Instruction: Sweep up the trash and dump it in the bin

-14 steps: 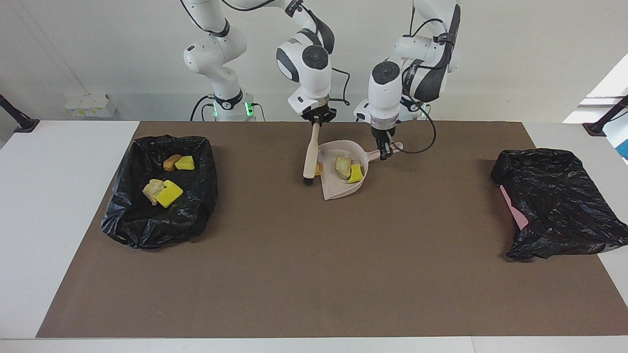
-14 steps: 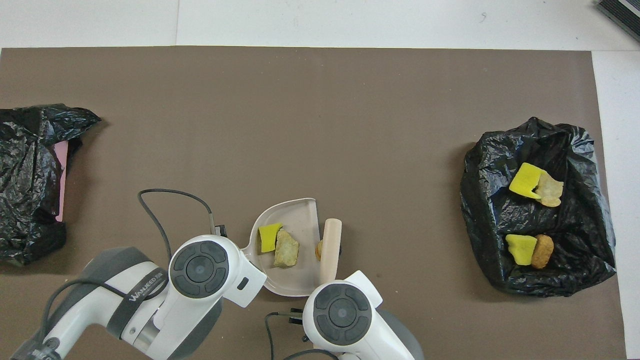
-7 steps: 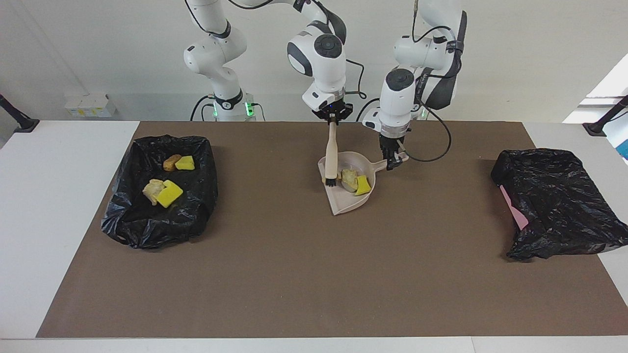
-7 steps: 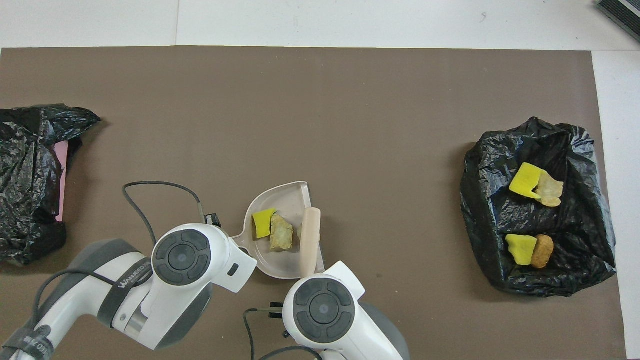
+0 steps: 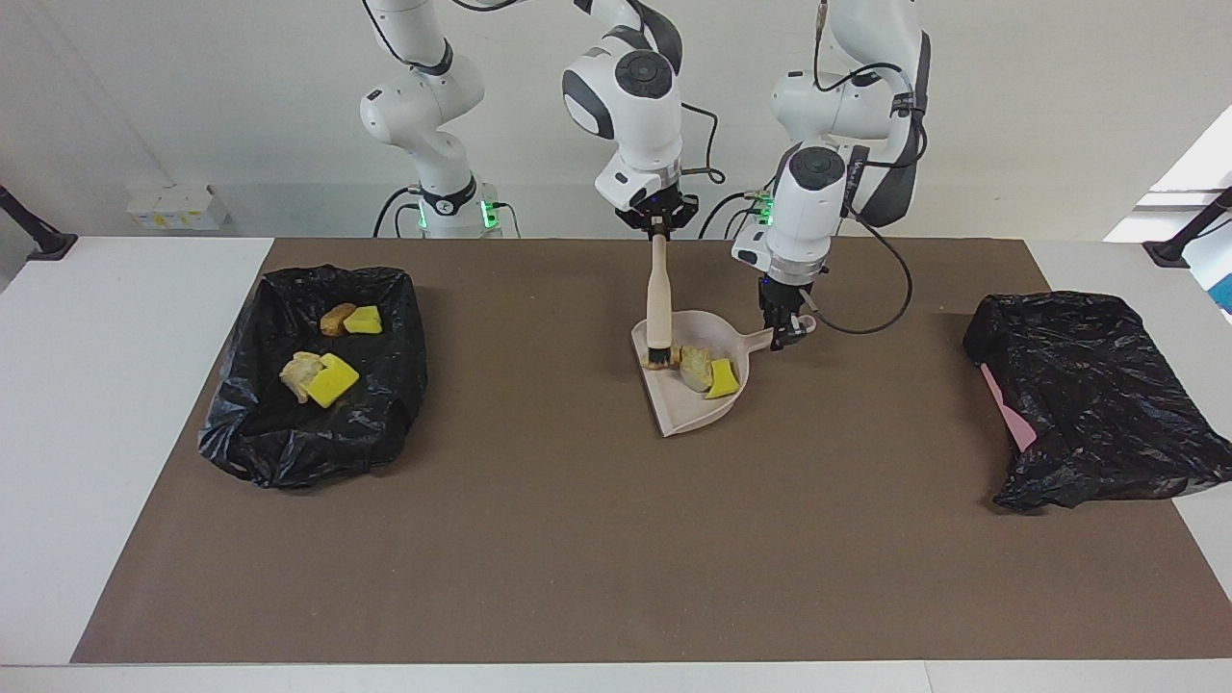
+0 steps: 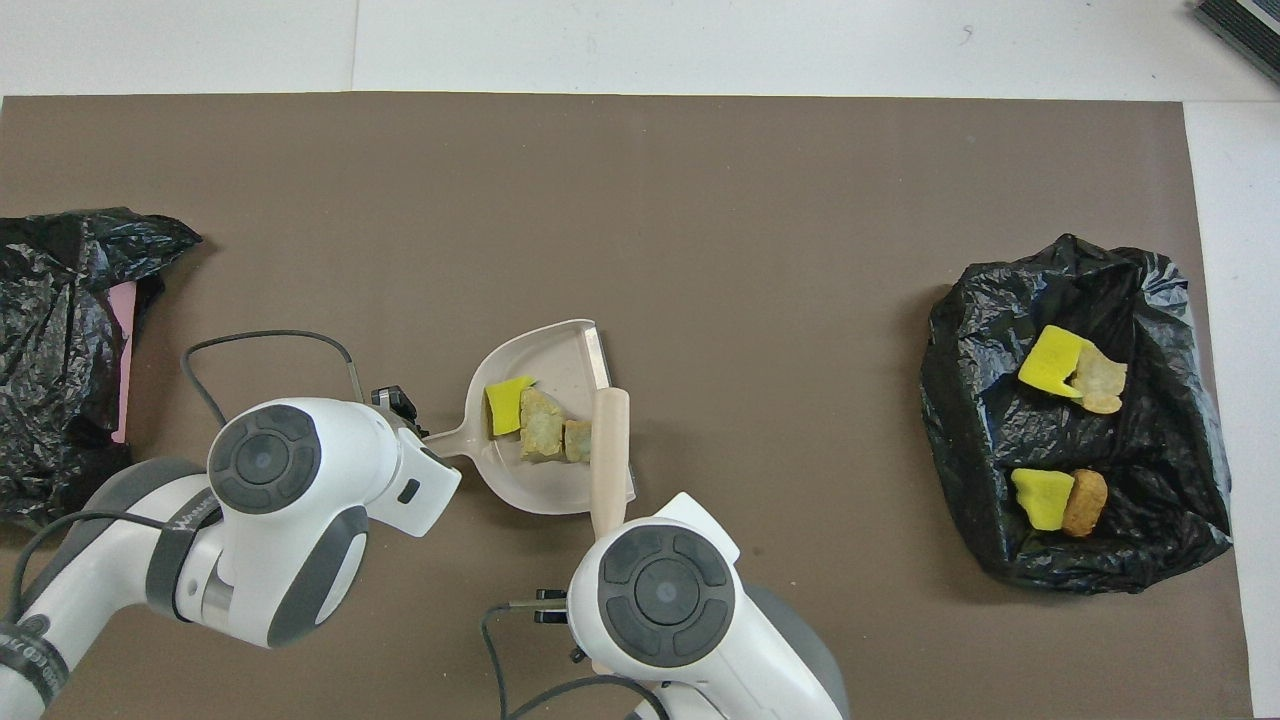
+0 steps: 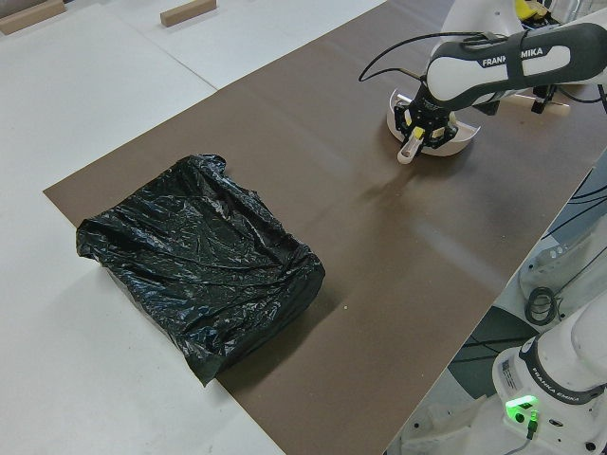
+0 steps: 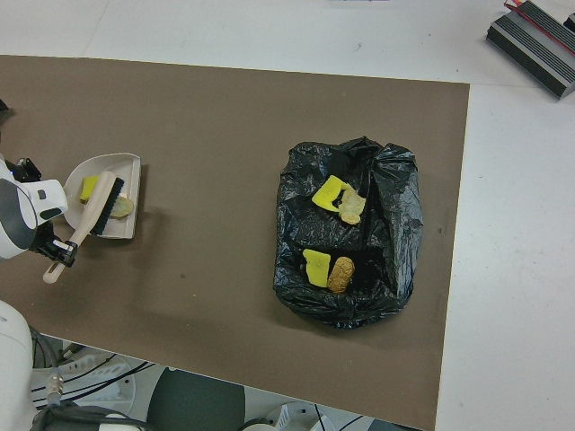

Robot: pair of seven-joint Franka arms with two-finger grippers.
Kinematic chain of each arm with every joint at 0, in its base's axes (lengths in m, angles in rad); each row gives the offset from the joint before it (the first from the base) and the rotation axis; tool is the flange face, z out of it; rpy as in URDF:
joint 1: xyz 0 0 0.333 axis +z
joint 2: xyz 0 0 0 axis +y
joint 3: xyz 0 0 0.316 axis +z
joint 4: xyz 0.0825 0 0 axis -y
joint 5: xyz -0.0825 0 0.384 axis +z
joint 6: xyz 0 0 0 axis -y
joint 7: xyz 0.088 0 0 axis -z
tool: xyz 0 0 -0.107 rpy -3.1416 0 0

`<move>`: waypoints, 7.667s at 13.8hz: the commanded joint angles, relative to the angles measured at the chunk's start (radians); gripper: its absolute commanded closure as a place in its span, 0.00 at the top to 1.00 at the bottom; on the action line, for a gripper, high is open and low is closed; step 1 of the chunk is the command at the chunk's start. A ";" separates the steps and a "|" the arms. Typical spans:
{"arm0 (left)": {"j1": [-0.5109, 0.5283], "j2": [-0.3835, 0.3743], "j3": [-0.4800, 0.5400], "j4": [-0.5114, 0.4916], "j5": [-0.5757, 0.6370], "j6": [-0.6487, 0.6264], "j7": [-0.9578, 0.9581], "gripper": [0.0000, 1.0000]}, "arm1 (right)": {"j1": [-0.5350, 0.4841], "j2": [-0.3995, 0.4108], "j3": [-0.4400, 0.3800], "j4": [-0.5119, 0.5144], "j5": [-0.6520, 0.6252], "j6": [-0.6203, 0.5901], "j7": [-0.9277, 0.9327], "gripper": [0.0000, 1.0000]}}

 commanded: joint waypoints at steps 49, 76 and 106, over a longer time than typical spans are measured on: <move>0.748 0.273 0.003 0.855 0.963 -0.344 0.532 0.00 | -0.175 -0.193 0.004 -0.075 -0.066 0.003 0.066 1.00; 0.350 0.128 -0.014 0.729 0.580 -0.934 -0.050 0.00 | -0.675 -0.010 -0.022 0.504 -0.267 -0.442 -0.399 1.00; -0.275 0.382 -0.015 0.578 0.010 -0.246 -1.585 1.00 | -0.694 -0.018 -0.023 0.485 -0.240 -0.413 -0.533 1.00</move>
